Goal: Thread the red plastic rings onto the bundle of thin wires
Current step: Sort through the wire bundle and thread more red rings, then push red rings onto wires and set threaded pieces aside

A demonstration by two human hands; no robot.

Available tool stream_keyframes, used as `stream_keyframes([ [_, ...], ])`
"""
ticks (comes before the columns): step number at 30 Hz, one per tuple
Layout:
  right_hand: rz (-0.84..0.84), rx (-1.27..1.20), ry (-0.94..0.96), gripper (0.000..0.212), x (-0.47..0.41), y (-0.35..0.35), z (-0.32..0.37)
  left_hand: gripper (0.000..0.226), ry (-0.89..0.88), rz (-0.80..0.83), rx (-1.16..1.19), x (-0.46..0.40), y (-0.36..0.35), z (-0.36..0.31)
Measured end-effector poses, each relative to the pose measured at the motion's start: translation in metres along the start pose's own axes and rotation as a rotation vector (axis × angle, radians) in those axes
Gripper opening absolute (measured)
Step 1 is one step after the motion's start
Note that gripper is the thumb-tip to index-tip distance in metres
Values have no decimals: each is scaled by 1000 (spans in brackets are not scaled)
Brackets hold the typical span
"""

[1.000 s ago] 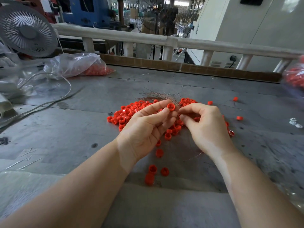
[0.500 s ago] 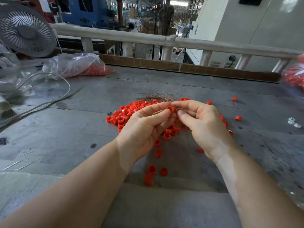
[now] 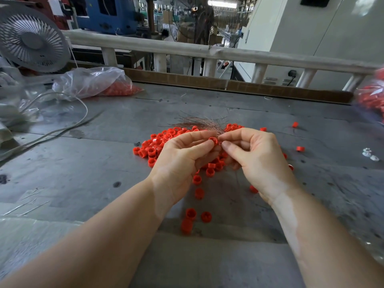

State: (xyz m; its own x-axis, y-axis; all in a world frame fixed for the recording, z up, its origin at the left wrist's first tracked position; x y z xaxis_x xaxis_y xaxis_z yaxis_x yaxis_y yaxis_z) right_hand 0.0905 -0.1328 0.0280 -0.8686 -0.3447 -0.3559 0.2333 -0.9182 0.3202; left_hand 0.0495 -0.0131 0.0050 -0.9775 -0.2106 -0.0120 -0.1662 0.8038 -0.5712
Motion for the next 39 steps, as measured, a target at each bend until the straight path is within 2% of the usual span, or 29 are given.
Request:
stream_keyframes([
  [8,-46,171,55,24,-1,1,3,18,0,3,25,-3,1,2],
  [14,-130,107,11,26,-2,11,3,20,17,-33,86,-5,5,1],
  [17,-121,113,12,25,-1,10,3,25,75,-50,89,-4,4,4],
  [20,-86,112,19,23,-1,6,5,31,69,-79,-97,-3,8,6],
  [24,-46,91,61,23,0,3,9,15,-7,-51,-317,0,6,4],
  [30,2,121,134,24,2,-2,14,5,-102,-50,-389,0,5,-2],
  [39,-20,216,168,28,3,-2,16,12,-335,-108,-585,3,6,-15],
])
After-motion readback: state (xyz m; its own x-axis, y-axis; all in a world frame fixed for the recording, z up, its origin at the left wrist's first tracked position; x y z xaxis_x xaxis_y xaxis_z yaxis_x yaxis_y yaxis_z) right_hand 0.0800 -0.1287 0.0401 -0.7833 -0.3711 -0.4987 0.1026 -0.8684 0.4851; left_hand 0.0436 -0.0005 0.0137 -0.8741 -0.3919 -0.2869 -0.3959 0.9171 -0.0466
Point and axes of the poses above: each hand's wrist, its own x-axis away from the middle knuckle, its own y-axis out of the back of the hand, z = x × y, the point moved 6 cm from there along -x, towards the middle knuckle, and after that the axes turned 3 degrees about x, right-handed, at the moved point
